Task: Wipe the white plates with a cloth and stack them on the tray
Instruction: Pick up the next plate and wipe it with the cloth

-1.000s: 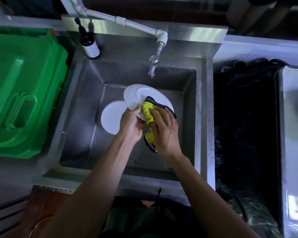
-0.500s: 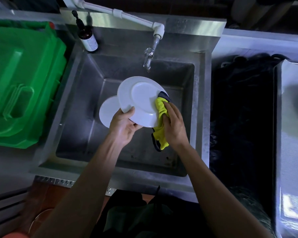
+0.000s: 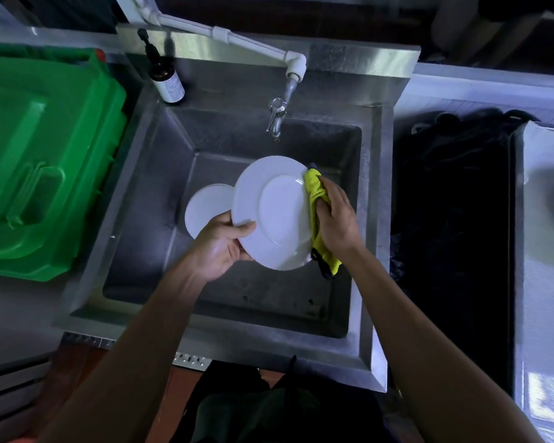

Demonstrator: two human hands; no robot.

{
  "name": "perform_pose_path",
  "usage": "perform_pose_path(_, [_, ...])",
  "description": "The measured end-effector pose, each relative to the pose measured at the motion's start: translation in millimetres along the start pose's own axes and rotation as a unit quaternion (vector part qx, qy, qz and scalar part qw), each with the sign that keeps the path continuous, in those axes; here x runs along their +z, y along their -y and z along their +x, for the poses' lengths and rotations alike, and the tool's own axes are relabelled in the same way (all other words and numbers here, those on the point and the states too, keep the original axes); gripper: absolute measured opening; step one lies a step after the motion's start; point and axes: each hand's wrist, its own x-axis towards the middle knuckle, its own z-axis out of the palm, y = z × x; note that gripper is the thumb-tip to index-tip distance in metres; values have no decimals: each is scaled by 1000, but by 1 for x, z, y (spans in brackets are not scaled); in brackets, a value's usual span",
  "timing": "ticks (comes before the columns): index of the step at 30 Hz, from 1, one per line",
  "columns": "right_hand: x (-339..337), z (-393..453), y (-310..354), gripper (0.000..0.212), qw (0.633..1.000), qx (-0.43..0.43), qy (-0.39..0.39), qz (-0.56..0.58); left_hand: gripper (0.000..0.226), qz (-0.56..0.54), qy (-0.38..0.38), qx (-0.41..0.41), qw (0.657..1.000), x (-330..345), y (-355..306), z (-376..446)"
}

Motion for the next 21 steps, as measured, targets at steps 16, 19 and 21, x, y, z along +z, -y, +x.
perform_pose_path(16, [26, 3, 55, 48, 969, -201, 42, -135, 32, 82, -30, -35, 996, 2, -2, 15])
perform_pose_path(19, [32, -7, 59, 51, 963, -228, 56, -131, 28, 76, -20, -22, 997, 1, -2, 15])
perform_pose_path(21, [34, -14, 59, 51, 961, -237, 74, -121, 25, 70, -22, -11, 997, 2, -3, 16])
